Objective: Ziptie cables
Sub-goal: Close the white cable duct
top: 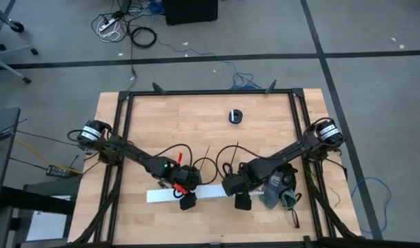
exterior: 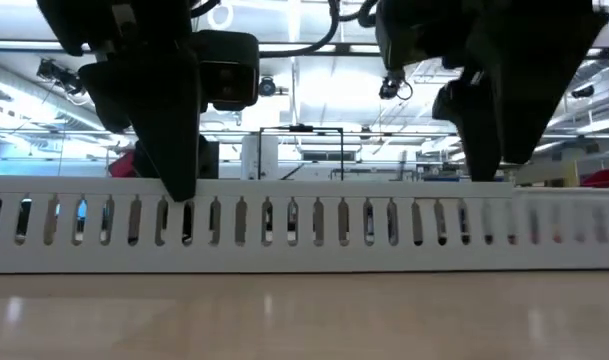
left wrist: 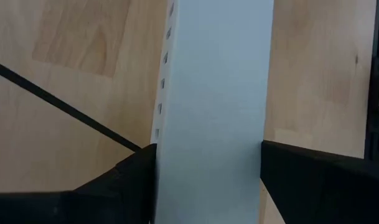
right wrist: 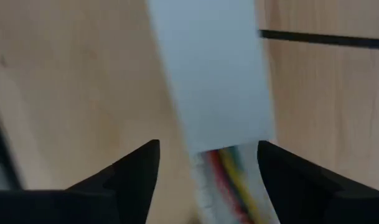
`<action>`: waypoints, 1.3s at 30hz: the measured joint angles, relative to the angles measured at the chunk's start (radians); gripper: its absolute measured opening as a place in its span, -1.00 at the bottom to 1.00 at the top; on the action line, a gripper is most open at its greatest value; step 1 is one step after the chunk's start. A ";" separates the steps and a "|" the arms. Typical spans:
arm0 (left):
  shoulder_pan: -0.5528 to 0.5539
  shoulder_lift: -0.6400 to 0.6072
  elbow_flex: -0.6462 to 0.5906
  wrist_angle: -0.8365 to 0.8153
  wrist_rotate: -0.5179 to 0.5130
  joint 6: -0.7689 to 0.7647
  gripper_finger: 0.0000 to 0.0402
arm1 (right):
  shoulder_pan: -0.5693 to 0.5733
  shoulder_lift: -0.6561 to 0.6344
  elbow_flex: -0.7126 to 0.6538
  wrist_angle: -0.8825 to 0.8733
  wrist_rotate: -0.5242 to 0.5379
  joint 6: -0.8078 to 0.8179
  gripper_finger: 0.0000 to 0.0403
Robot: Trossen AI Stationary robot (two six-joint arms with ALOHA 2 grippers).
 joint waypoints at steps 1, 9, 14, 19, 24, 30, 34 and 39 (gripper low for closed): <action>0.000 0.000 0.000 -0.004 -0.001 -0.010 0.20 | 0.000 -0.005 0.004 -0.009 -0.003 0.007 0.32; 0.002 -0.003 0.001 -0.056 -0.015 -0.037 0.20 | 0.043 0.001 0.005 -0.240 0.001 0.040 0.42; 0.001 -0.005 0.001 -0.098 -0.020 -0.043 0.20 | 0.070 0.001 0.004 -0.390 0.034 0.076 0.40; 0.001 -0.005 0.001 -0.099 -0.015 -0.042 0.20 | 0.086 -0.015 0.002 -0.470 0.056 0.146 0.34; 0.000 -0.005 0.001 -0.098 -0.007 -0.047 0.20 | 0.085 -0.146 -0.075 -0.479 0.131 0.278 0.26; 0.000 -0.005 -0.001 -0.085 -0.005 -0.054 0.20 | 0.065 -0.502 -0.425 -0.172 0.085 0.585 0.07; 0.000 -0.003 0.006 -0.085 -0.009 -0.056 0.20 | 0.077 -0.692 -0.656 0.211 0.019 0.822 0.00; 0.000 0.002 0.026 -0.086 -0.032 -0.057 0.20 | 0.142 -0.753 -0.801 0.478 0.132 0.928 -0.17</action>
